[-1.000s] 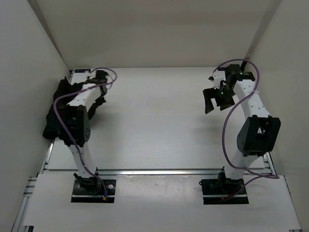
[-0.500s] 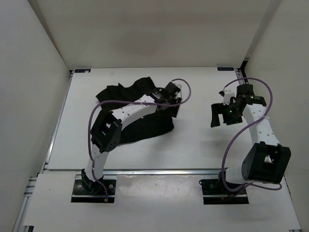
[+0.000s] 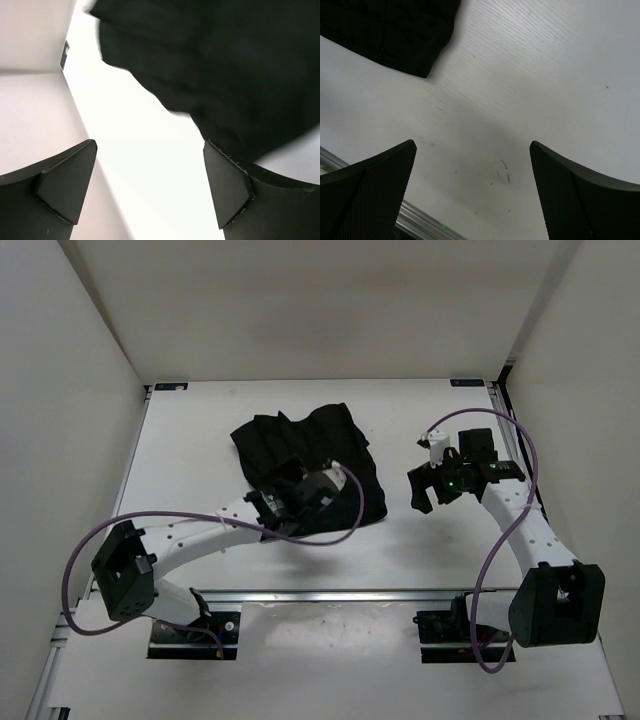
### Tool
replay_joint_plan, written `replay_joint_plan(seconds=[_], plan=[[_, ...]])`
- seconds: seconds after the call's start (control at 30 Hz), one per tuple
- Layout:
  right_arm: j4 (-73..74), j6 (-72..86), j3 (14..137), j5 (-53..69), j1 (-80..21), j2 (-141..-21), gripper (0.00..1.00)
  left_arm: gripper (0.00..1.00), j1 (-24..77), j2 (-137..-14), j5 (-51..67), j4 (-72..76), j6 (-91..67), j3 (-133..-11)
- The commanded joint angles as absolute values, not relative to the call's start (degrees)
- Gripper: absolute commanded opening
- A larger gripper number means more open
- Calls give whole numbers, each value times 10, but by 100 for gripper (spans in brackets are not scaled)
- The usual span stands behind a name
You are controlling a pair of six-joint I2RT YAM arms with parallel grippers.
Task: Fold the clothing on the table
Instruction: Flatten the skirt out
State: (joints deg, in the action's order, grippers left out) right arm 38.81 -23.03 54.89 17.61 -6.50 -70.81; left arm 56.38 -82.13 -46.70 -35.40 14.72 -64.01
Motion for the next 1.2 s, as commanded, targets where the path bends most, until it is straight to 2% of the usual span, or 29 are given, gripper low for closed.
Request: replay_joint_plan(seconds=[0.0,0.2,0.43,0.67,0.93,1.1,1.17], plan=[[327,-237,547,179,-61,-717,99,99,585,-819,-510,-377,212,-609],[338,-233,547,185,-47,-719,100,99,594,-803,-439,-369,186,-570],[362,-253,541,172,-47,-699,99,99,576,-836,-260,-359,121,-568],[382,-267,548,160,-33,-694,99,99,582,-892,-243,-316,96,-542],[388,-273,554,162,-33,-686,99,98,558,-921,-288,-280,105,-540],[389,-270,556,165,-30,-685,99,90,549,-928,-294,-272,105,-540],[388,-270,556,165,-32,-685,99,73,547,-933,-292,-272,99,-539]])
